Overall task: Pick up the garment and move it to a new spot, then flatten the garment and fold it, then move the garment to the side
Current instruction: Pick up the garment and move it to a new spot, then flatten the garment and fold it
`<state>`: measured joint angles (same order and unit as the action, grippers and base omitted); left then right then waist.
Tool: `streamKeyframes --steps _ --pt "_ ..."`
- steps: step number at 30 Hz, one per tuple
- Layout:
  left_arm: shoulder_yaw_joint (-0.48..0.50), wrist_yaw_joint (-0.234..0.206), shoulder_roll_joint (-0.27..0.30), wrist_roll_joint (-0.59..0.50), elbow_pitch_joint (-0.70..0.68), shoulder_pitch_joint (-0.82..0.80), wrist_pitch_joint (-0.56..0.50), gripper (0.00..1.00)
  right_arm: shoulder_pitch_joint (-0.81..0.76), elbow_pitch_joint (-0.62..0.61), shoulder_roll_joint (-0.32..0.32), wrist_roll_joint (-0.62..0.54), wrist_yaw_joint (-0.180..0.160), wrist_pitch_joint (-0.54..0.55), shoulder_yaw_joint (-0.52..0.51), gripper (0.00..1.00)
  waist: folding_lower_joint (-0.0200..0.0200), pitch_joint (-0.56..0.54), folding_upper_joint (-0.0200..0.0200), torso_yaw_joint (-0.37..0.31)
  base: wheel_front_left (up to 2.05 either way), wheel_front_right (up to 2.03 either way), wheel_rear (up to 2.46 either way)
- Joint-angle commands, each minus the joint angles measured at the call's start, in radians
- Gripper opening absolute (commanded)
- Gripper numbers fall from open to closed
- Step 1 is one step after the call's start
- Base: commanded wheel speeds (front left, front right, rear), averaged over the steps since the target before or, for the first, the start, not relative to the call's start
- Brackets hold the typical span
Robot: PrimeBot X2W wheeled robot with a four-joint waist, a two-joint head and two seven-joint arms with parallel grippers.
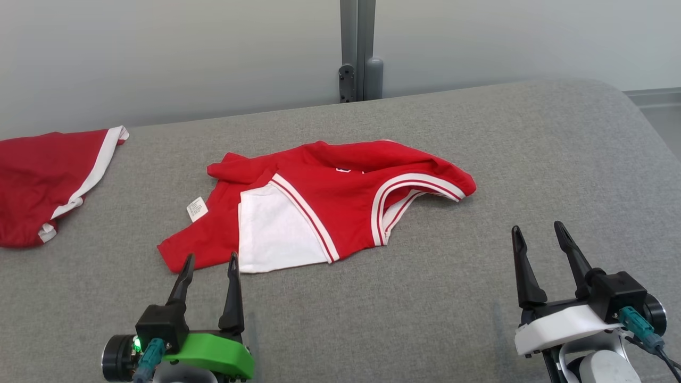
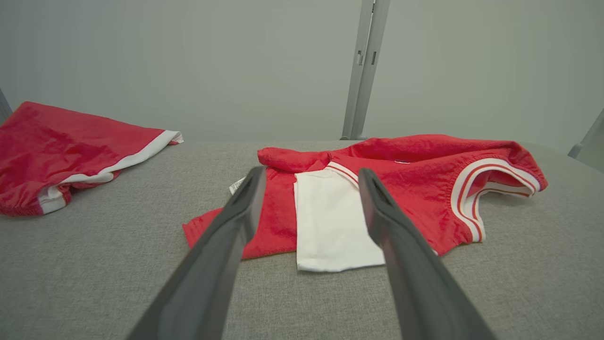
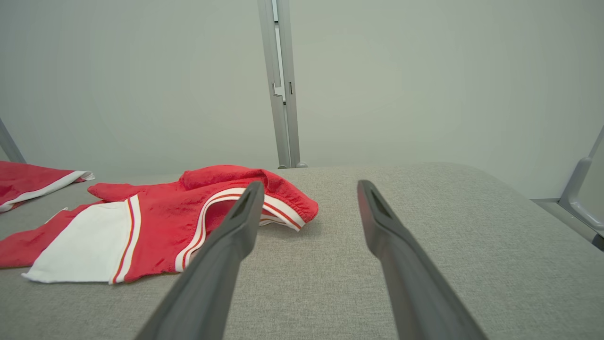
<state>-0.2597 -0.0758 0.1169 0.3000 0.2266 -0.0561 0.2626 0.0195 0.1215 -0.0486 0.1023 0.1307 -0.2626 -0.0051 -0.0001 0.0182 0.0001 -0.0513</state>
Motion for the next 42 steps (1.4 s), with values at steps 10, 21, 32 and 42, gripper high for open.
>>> streamKeyframes --steps 10,21,32,42 --pt "0.054 0.037 -0.028 -0.048 -0.004 0.047 0.003 1.0 -0.01 0.013 -0.003 0.015 0.0 -0.004 0.011 1.0 0.0001 -0.012 -0.0001 0.009 0.0 0.0 0.0" --pt "0.08 0.063 -0.047 -0.072 0.024 0.048 0.003 1.0 -0.01 0.016 -0.003 0.018 0.0 -0.004 0.006 1.0 0.0001 -0.016 -0.0001 0.021 0.0 0.0 0.0" --pt "0.081 0.077 -0.057 -0.09 0.027 0.034 0.003 1.0 0.016 0.044 -0.003 0.001 0.0 -0.003 0.042 1.0 0.0001 0.008 -0.0001 0.088 0.0 0.0 0.0" --pt "0.06 0.085 -0.064 -0.086 0.017 -0.013 0.003 1.0 0.159 0.241 -0.004 -0.048 0.0 -0.003 0.173 1.0 0.0001 0.091 -0.0001 0.235 0.0 0.0 0.0"
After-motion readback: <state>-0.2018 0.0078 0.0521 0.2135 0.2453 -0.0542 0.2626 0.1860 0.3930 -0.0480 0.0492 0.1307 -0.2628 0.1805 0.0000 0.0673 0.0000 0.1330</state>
